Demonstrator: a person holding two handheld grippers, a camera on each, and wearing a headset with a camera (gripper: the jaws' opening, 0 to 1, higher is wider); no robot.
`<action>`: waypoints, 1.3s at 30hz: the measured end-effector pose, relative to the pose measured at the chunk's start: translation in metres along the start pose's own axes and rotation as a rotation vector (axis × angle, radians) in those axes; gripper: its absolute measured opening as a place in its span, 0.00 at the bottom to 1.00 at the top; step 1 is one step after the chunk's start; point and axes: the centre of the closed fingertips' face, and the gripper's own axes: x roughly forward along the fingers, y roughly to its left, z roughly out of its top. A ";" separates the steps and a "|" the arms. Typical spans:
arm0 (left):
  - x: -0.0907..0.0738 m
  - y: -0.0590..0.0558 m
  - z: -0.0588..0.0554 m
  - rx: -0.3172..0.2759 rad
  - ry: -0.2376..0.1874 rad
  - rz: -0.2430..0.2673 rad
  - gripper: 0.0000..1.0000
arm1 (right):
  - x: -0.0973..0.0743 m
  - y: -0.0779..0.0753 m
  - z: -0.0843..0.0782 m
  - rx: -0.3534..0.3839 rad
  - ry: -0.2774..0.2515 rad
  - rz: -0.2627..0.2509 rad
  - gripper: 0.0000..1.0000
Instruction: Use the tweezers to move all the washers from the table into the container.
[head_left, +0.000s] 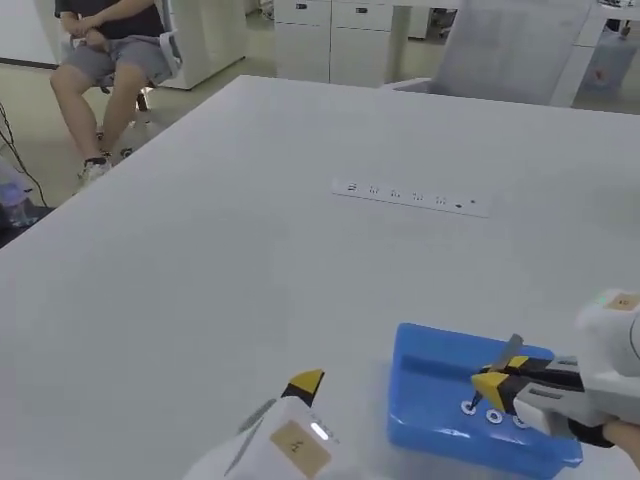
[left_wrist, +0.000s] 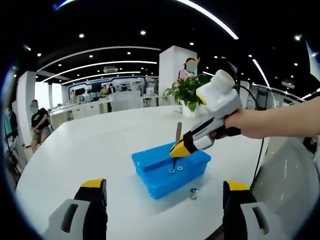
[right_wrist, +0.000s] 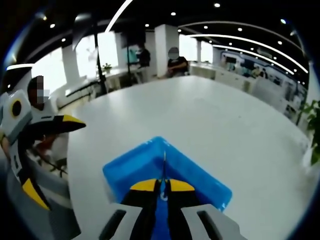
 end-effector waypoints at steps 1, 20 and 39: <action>0.000 0.000 0.000 0.000 0.000 -0.001 0.99 | -0.001 0.000 0.001 -0.001 -0.003 0.000 0.04; 0.000 0.002 0.000 -0.002 -0.001 0.011 0.99 | -0.051 0.020 0.033 -0.016 -0.113 0.008 0.04; 0.001 0.000 -0.006 0.003 0.030 -0.003 0.96 | -0.067 0.045 -0.005 0.099 -0.086 0.053 0.03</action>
